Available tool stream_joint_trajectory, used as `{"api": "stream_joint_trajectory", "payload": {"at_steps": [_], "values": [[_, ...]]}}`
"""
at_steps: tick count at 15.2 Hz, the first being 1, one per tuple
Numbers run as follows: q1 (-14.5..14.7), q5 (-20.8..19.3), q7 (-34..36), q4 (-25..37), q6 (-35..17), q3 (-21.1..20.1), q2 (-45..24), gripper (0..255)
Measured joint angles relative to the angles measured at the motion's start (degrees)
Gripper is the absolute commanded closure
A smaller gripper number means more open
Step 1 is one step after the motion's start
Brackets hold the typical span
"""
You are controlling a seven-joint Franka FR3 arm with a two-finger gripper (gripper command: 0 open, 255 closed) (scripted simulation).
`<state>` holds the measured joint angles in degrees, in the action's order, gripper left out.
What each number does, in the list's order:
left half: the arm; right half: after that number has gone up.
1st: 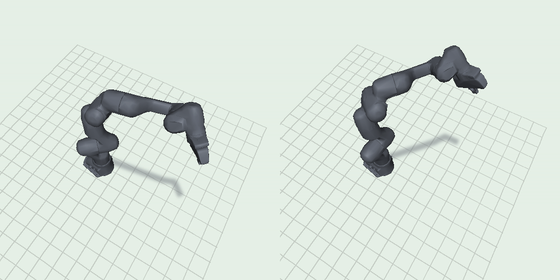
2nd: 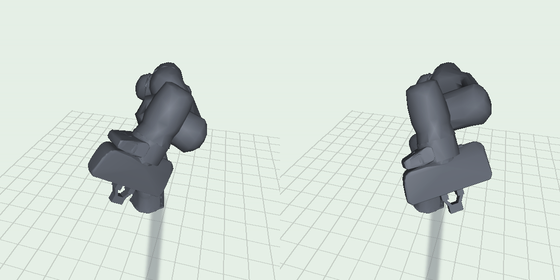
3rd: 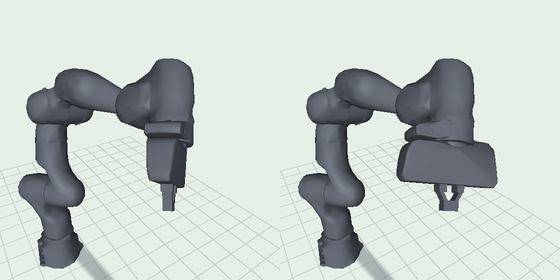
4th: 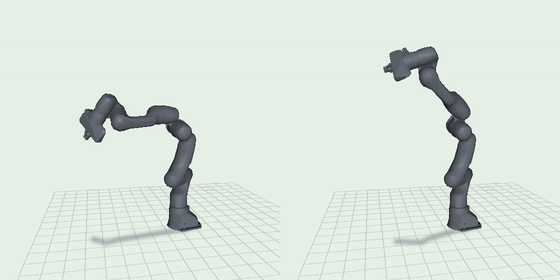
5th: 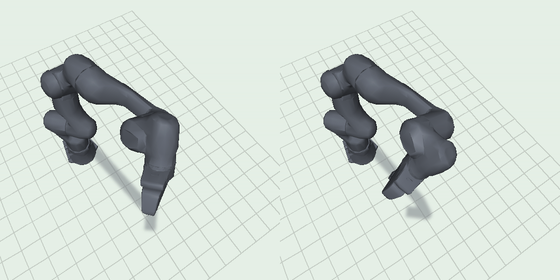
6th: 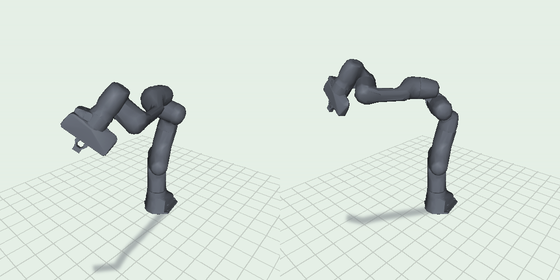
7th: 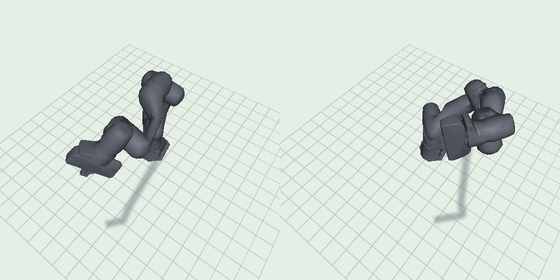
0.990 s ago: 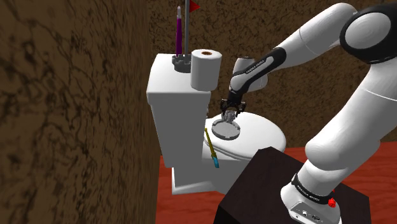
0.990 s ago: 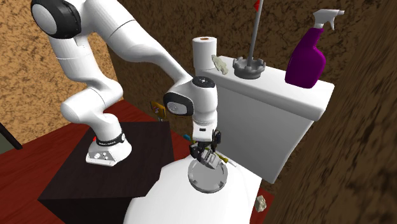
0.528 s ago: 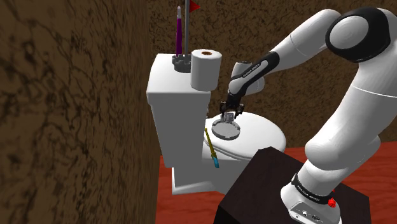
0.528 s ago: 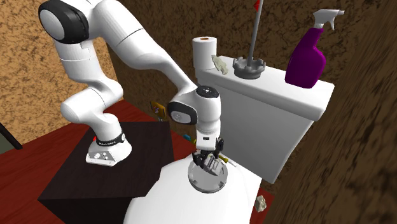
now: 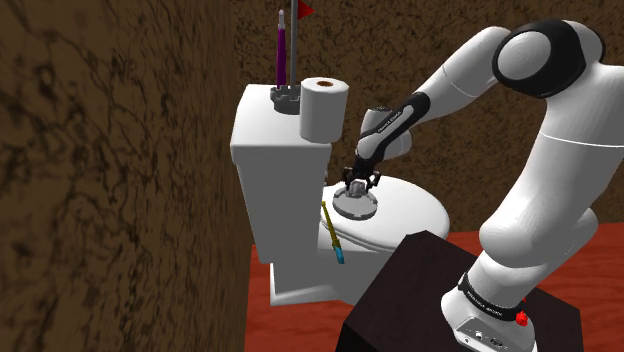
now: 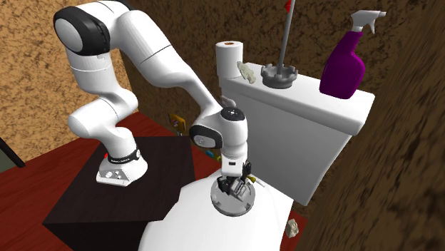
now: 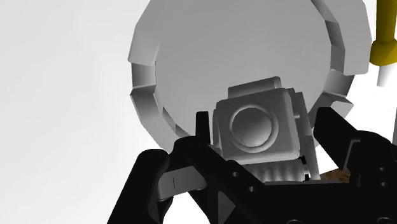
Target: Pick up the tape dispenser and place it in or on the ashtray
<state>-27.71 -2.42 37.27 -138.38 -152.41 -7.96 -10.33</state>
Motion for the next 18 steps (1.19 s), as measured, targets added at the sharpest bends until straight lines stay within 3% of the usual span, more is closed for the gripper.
{"api": "stream_joint_trajectory", "payload": {"at_steps": [8, 9, 15, 18], "values": [[0.2, -0.7, 0.5, -0.1, -2.3, 0.0, -2.1, 255], [0.2, -0.7, 0.6, -0.2, -2.1, 0.0, -1.9, 0], [0.0, -0.7, 0.5, -0.4, -1.9, 0.3, -2.2, 0], [-0.4, 0.5, -0.5, -0.4, 1.8, -0.2, 1.4, 0]]}}
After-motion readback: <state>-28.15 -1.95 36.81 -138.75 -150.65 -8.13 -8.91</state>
